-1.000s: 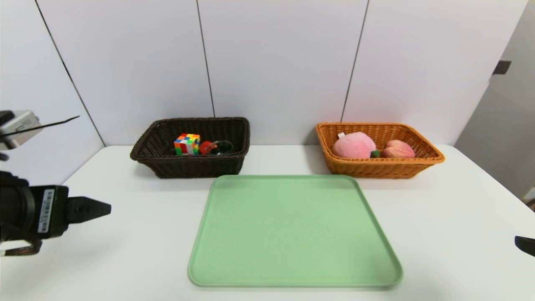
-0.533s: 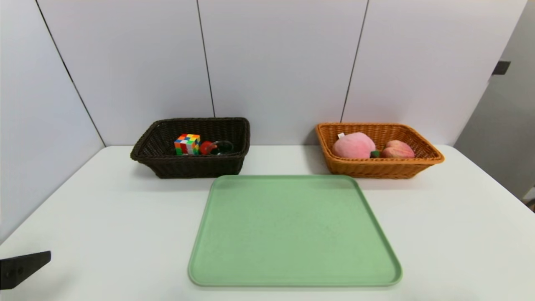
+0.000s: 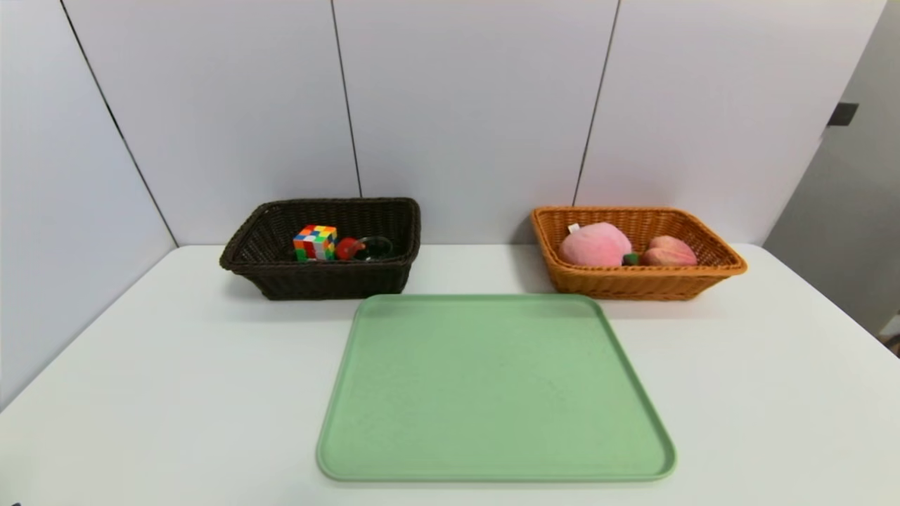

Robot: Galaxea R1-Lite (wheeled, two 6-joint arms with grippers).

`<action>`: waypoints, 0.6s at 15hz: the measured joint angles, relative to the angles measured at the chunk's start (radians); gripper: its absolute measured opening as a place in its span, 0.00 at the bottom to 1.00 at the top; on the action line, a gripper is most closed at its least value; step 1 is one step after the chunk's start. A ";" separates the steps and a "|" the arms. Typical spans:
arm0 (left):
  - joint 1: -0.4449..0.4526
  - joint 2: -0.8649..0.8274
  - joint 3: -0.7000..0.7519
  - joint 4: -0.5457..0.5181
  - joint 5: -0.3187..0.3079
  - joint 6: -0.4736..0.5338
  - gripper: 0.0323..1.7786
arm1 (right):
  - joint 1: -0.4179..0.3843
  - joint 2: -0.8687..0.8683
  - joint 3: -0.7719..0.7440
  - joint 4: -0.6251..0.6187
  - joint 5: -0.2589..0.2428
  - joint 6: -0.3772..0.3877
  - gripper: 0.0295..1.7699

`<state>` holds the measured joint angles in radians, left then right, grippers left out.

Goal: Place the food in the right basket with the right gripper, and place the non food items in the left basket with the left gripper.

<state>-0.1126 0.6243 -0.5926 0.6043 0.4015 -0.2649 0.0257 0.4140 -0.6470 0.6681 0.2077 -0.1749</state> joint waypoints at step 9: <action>0.132 -0.331 0.158 0.020 -0.121 0.130 0.95 | -0.007 -0.217 0.013 0.164 0.019 -0.068 0.97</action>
<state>0.0191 0.2934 -0.4349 0.6238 0.2804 -0.1351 0.0187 0.1970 -0.6340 0.8317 0.2266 -0.2430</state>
